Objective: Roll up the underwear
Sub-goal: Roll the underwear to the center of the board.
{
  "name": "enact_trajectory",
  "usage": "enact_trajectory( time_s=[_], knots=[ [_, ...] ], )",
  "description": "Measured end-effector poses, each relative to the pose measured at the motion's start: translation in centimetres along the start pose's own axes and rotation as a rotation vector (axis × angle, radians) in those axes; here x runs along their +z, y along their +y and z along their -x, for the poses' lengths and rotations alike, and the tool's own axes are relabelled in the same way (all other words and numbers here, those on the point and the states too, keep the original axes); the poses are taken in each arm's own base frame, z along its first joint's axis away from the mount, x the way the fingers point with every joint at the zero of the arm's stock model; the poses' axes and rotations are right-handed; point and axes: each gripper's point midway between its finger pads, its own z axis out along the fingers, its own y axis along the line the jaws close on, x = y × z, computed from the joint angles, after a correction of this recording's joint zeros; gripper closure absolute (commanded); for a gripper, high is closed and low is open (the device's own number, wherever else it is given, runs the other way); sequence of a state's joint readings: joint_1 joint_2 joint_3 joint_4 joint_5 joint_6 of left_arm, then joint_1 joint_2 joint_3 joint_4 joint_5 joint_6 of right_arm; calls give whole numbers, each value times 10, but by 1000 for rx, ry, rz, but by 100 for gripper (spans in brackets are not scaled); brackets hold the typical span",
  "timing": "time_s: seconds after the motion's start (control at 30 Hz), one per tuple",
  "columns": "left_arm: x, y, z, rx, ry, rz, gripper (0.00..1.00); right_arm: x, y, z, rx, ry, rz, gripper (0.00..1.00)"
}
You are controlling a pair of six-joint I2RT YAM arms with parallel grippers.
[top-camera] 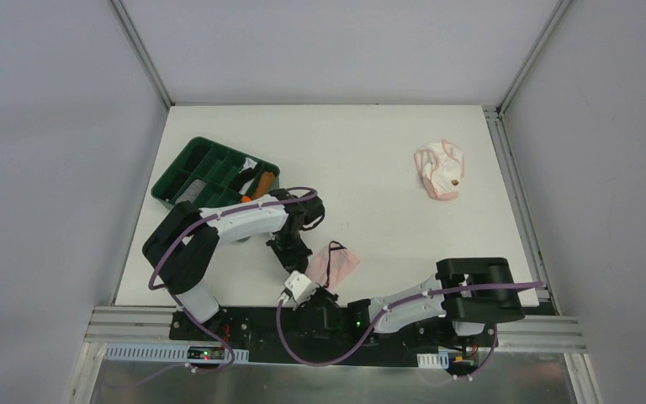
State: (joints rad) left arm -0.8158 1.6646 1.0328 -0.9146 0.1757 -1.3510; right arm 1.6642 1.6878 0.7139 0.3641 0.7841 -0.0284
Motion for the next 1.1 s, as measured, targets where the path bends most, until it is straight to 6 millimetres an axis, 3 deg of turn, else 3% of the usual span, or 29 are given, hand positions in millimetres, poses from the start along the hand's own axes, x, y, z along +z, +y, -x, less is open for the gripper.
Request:
enact_trajectory(
  time_s=[0.17,0.27,0.33,0.43,0.53,0.67,0.77,0.87,1.0,1.1],
  knots=[
    [-1,0,2,-12,5,-3,100,1,0,-1,68,-12,-9,100],
    [-2,-1,2,-10,6,-11,91,1,-4,-4,142,-22,-4,100],
    [-4,-4,3,-8,3,-30,80,0,-10,-4,202,-27,6,100],
    [-9,-8,5,-8,0,-62,56,-1,-20,-5,302,-32,27,100],
    [-19,-10,9,-6,-12,-103,34,-1,-31,-17,390,-8,56,100],
    [-36,-16,13,5,-39,-192,20,2,-36,-18,516,-2,116,100],
    [-47,-17,15,6,-60,-260,18,4,-39,-18,601,1,162,100],
    [-52,-14,17,1,-74,-305,23,5,-39,-18,663,2,201,100],
    [-48,-10,17,0,-80,-335,34,6,-39,-18,734,6,241,100],
    [-39,-9,16,9,-69,-348,36,8,-41,-18,800,6,273,100]
  ],
)
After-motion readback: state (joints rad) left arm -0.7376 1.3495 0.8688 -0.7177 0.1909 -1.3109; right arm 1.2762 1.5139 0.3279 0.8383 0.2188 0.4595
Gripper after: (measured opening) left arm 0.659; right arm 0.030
